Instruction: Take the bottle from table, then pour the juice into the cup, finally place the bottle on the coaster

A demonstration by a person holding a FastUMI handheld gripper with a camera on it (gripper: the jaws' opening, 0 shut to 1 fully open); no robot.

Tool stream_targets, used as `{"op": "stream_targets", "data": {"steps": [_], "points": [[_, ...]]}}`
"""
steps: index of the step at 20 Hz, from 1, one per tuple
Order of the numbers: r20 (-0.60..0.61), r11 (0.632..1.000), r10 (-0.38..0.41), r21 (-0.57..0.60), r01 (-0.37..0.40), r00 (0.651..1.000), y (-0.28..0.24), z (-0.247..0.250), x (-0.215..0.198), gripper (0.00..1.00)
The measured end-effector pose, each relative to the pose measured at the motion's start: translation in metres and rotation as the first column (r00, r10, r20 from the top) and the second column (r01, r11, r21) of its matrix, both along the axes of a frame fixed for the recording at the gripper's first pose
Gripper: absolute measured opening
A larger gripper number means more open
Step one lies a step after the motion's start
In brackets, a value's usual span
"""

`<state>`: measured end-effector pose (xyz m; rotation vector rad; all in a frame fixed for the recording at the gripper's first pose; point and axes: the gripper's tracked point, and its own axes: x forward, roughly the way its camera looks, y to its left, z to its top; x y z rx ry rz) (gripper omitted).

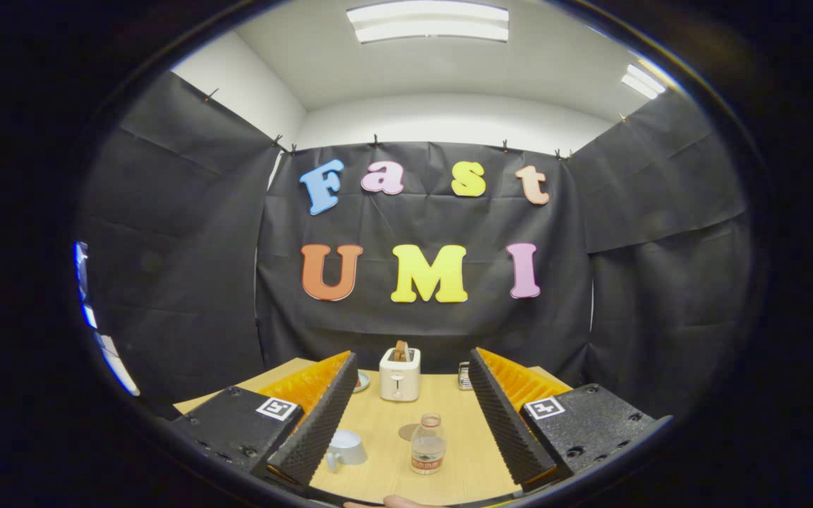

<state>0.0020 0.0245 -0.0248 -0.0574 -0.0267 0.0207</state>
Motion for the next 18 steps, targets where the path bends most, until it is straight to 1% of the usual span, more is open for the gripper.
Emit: {"op": "stream_targets", "data": {"steps": [6, 10, 18], "points": [[-0.035, 1.000, -0.010, -0.018, 0.010, 0.999, 0.000, -0.030, 0.008, 1.00], [-0.031, 1.000, -0.006, -0.005, 0.006, 0.999, 0.001, -0.046, 0.012, 1.00], [-0.034, 0.999, -0.045, -0.014, 0.044, 0.998, -0.011, -0.076, 0.021, 1.00]]}}
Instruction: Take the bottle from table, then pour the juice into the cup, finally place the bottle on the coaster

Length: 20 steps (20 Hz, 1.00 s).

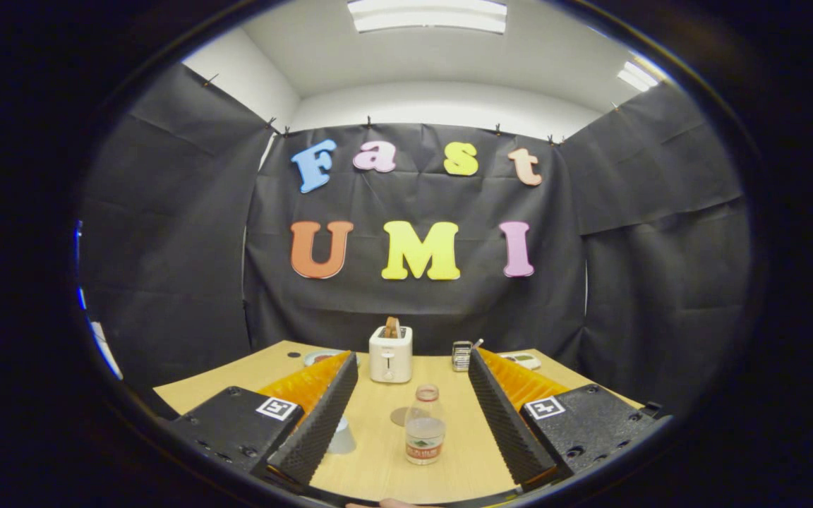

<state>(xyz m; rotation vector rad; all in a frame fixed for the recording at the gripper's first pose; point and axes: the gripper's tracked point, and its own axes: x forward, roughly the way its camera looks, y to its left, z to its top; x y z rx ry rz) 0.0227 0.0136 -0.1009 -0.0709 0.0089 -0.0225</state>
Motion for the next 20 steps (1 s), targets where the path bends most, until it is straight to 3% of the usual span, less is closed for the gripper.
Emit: {"op": "stream_targets", "data": {"steps": [20], "points": [[-0.057, 0.999, -0.042, 0.006, 0.042, 0.998, -0.025, -0.098, 0.036, 1.00]]}}
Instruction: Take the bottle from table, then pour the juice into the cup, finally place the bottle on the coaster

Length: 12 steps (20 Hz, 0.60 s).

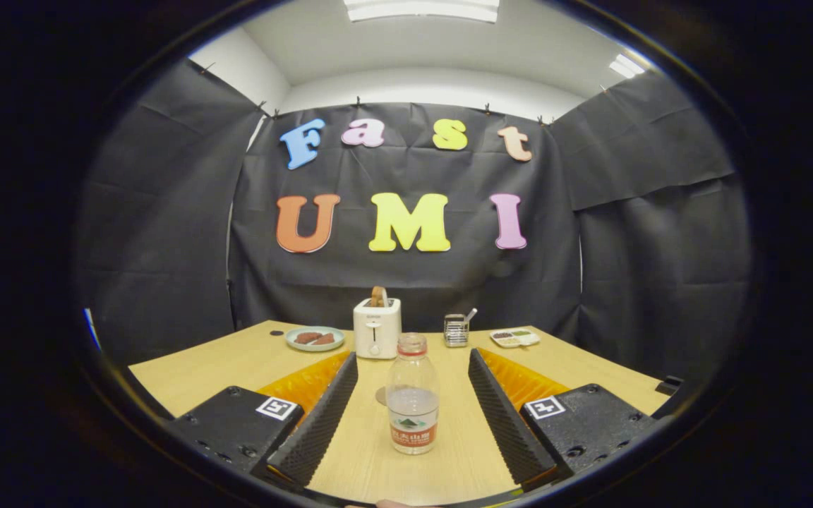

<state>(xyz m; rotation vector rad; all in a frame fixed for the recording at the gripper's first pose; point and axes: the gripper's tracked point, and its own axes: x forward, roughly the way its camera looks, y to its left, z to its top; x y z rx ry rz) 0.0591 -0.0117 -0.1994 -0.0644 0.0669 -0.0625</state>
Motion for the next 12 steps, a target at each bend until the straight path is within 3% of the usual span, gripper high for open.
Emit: {"op": "stream_targets", "data": {"steps": [12], "points": [[-0.025, 0.999, 0.002, -0.037, -0.003, 1.000, 0.000, -0.062, 0.043, 1.00]]}}
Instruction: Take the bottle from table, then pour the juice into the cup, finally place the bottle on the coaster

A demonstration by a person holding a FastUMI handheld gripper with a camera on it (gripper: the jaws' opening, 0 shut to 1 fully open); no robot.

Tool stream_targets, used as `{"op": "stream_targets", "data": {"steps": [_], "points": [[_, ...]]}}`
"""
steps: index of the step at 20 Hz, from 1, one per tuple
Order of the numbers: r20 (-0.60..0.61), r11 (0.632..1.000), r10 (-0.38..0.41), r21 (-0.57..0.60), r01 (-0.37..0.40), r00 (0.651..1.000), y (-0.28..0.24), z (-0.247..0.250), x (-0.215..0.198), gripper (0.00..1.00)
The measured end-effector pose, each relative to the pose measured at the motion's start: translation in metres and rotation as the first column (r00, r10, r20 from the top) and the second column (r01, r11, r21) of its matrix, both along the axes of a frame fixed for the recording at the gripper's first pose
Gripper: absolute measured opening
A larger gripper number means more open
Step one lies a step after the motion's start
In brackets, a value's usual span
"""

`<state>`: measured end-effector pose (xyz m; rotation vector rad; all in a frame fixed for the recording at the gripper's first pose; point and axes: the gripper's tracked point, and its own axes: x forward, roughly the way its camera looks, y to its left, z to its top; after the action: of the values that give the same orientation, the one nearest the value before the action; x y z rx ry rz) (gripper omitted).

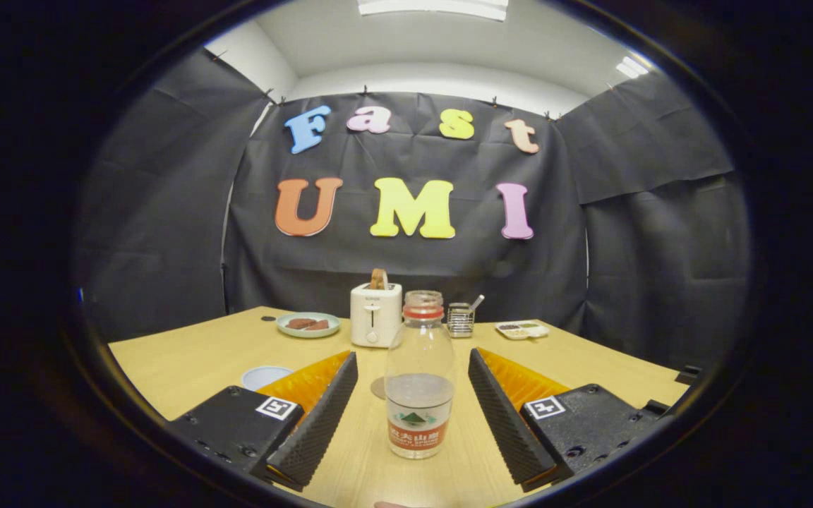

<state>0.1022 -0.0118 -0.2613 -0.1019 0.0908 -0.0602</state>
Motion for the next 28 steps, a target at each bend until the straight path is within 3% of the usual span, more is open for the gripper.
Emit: {"op": "stream_targets", "data": {"steps": [6, 18, 23, 28], "points": [[-0.039, 0.999, -0.020, 0.046, 0.022, 0.999, -0.008, -0.024, 0.020, 1.00], [-0.083, 0.999, -0.028, 0.027, 0.030, 0.996, -0.011, -0.049, 0.043, 0.99], [-0.138, 0.998, -0.052, -0.045, 0.046, 0.989, -0.015, -0.065, 0.053, 0.90], [-0.110, 0.999, -0.005, -0.043, 0.000, 0.994, -0.014, -0.052, 0.046, 0.81]]}}
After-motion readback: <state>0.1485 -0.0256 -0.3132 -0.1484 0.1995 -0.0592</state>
